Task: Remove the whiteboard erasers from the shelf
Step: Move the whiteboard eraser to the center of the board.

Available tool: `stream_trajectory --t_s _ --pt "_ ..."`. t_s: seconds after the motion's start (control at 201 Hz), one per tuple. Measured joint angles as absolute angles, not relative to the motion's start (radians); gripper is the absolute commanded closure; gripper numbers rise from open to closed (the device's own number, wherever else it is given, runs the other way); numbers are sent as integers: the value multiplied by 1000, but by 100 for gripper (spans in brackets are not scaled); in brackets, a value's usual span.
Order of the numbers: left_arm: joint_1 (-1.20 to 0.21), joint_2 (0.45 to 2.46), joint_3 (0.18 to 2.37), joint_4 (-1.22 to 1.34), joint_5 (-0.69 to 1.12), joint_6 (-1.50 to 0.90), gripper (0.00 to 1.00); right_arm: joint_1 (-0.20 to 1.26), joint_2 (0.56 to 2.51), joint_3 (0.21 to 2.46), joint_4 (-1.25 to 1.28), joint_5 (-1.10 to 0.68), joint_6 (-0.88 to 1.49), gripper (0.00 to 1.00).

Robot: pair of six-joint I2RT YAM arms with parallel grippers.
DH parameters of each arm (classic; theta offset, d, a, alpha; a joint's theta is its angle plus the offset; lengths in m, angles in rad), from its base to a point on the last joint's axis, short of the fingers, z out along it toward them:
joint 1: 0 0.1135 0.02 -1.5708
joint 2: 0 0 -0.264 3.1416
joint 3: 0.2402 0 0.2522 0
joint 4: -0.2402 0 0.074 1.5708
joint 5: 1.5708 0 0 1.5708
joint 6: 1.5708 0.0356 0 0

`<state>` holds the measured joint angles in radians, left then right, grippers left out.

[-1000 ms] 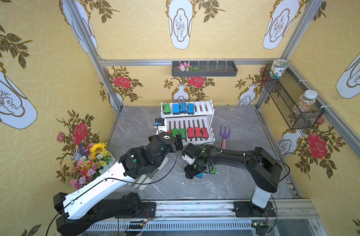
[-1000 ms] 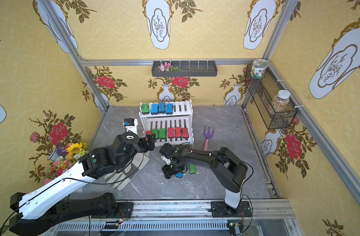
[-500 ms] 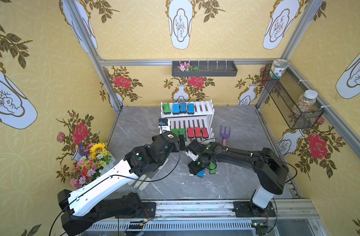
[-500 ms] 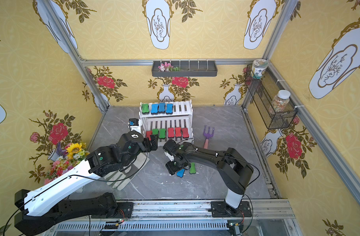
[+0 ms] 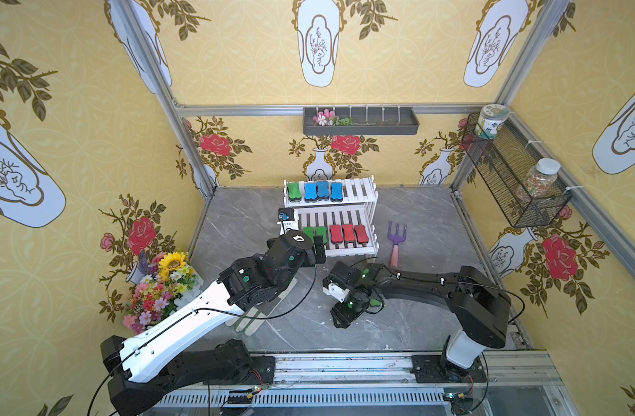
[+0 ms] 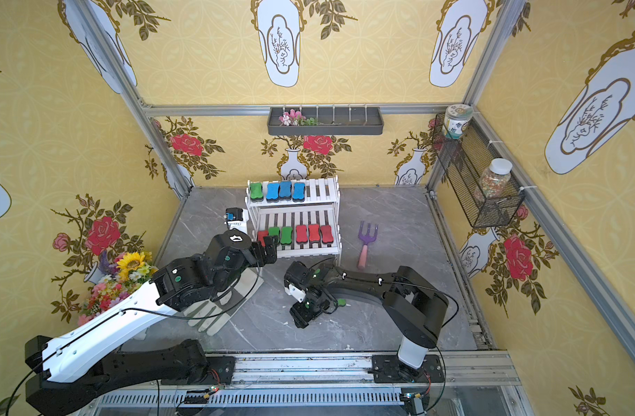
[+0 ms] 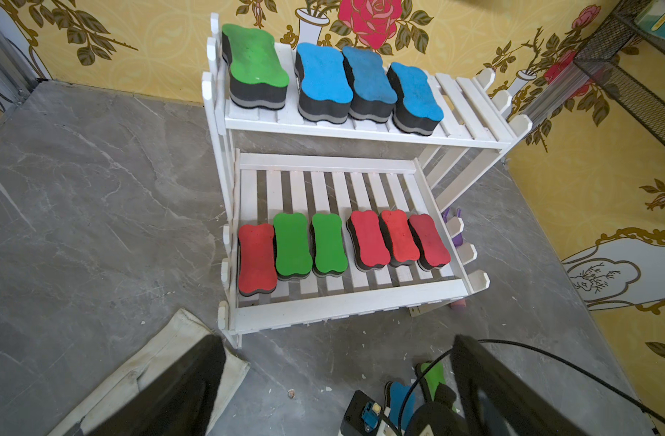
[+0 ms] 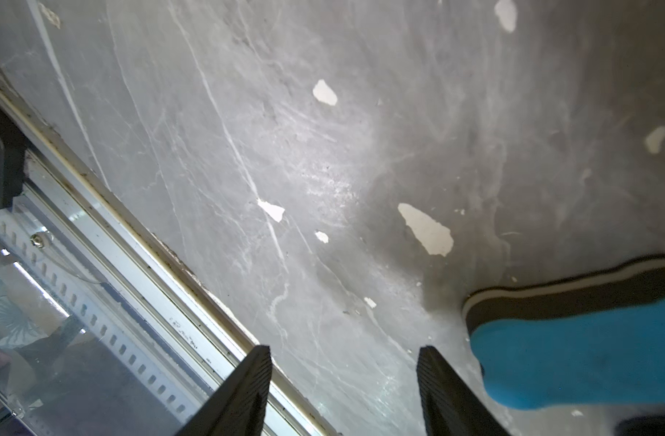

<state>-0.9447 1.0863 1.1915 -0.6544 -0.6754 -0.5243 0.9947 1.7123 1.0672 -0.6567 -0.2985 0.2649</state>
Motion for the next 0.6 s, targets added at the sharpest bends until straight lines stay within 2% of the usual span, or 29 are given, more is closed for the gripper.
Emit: stream_trajectory --t_s 0.597 --pt "-929 1101 1195 -647 -655 -523 1 938 1727 1053 -667 -205 262 34"
